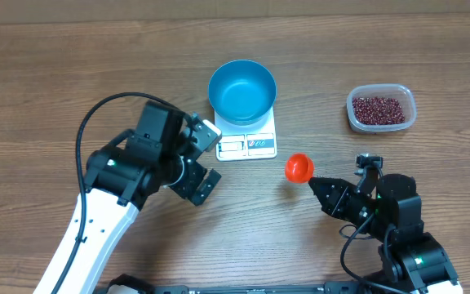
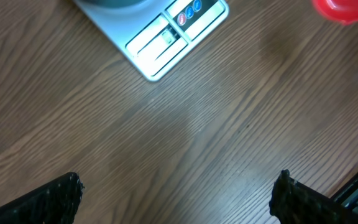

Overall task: Scoop item into bowl and weigh 150g on scale
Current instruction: 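Carry the red cup with the right gripper toward the bean tub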

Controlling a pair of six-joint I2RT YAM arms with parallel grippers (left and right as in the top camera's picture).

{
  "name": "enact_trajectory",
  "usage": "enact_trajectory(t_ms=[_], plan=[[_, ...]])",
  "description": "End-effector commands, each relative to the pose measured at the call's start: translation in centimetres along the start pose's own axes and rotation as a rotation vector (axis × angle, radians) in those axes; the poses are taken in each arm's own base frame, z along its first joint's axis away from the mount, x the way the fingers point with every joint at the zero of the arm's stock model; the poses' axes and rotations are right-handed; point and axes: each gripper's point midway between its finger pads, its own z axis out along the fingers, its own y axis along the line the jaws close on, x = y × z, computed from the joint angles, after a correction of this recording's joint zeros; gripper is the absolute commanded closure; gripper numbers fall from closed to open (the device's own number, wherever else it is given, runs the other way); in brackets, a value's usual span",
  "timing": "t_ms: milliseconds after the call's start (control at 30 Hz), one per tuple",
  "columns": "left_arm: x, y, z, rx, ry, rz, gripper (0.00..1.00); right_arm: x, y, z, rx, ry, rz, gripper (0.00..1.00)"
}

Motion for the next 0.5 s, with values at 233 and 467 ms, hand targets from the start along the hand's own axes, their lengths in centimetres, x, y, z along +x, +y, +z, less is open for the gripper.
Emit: enact_trajectory(t_ms=[233,467], plan=[[-0.23,1.44,-0.77,-0.051,-0.008,0.002,0.00,-0.99,1.06,-0.65,-0.017,-0.030,-0.012,0.96],[-0.34,1.41,-0.87,-0.049,-0.013,0.002,0.00,-0.98,1.06,-0.65,-0.018,-0.029,-0.012,0.96]])
